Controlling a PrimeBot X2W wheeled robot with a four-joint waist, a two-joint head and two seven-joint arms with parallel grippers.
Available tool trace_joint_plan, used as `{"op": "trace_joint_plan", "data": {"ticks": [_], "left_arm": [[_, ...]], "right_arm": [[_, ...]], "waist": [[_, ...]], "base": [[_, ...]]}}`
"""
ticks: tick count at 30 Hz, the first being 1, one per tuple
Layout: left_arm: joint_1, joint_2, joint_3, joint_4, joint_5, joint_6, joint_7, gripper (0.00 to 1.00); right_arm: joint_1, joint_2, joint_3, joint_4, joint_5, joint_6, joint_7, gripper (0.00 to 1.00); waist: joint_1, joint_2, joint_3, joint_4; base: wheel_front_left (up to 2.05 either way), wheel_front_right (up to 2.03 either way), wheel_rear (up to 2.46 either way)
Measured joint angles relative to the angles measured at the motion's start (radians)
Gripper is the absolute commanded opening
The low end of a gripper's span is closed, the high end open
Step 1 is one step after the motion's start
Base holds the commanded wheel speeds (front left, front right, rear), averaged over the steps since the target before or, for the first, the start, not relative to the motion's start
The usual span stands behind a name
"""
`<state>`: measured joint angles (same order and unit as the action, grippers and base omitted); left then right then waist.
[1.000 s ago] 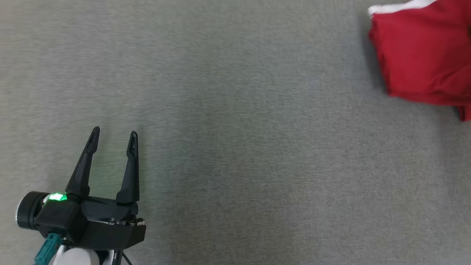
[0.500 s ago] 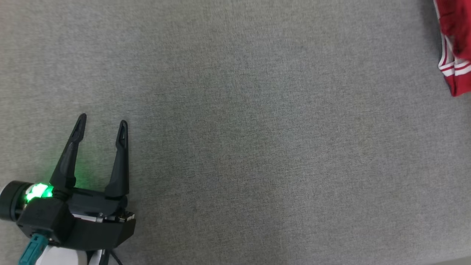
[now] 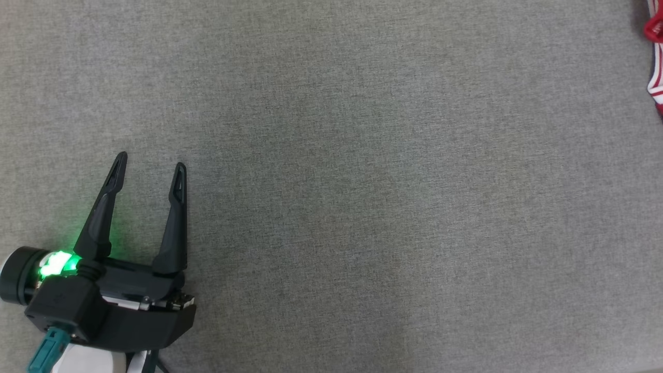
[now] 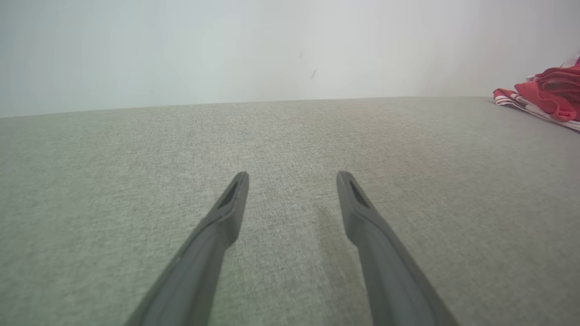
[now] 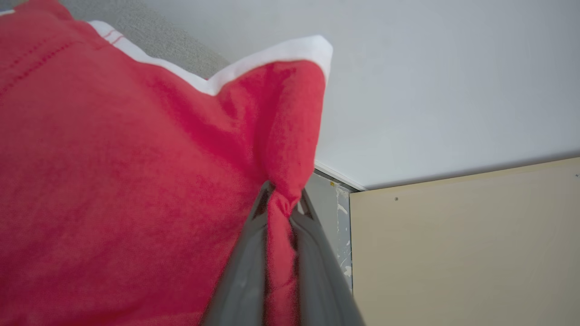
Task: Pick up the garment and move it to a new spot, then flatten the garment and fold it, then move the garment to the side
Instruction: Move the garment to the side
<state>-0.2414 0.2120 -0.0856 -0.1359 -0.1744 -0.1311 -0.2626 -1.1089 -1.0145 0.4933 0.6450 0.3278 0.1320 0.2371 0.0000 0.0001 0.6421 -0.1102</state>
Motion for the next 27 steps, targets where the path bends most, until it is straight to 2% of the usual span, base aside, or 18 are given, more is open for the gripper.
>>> {"op": "trace_joint_plan", "data": {"ticks": [1, 2, 6, 13, 19, 27], "left_arm": [[-0.001, -0.001, 0.000, 0.000, 0.000, 0.000, 0.000, 1.00], [-0.001, -0.001, 0.000, 0.000, 0.000, 0.000, 0.000, 1.00], [-0.002, -0.005, 0.001, 0.003, -0.001, 0.000, 0.000, 1.00], [0.000, -0.029, 0.007, 0.030, -0.004, 0.000, 0.000, 1.00], [0.063, -0.044, 0.039, 0.070, -0.010, 0.000, 0.000, 1.00], [0.175, -0.065, 0.105, 0.128, -0.016, 0.000, 0.000, 1.00]], "right_arm": [[-0.003, -0.001, 0.006, 0.003, -0.007, 0.000, -0.007, 0.90], [-0.008, -0.003, 0.010, 0.009, -0.016, 0.000, -0.017, 1.00], [-0.047, -0.008, 0.021, 0.029, -0.067, 0.000, -0.056, 1.00], [-0.094, 0.060, -0.013, 0.100, -0.093, 0.000, -0.191, 1.00], [-0.069, 0.192, -0.050, 0.146, -0.034, 0.000, -0.313, 1.00], [0.082, 0.359, -0.093, 0.113, -0.015, 0.000, -0.428, 1.00]], "waist": [[0.0000, 0.0000, 0.001, 0.002], [0.0000, 0.0000, 0.002, 0.005], [0.0000, 0.0000, 0.000, 0.013], [0.0000, 0.0000, -0.046, 0.022], [-0.0001, 0.0000, -0.130, 0.030], [-0.0003, -0.0002, -0.286, 0.036]], "base": [[0.00, 0.00, 0.00], [0.00, 0.00, 0.00], [0.00, 0.00, 0.00], [0.00, 0.00, 0.00], [0.00, 0.00, 0.00], [0.00, 0.00, 0.00]]}}
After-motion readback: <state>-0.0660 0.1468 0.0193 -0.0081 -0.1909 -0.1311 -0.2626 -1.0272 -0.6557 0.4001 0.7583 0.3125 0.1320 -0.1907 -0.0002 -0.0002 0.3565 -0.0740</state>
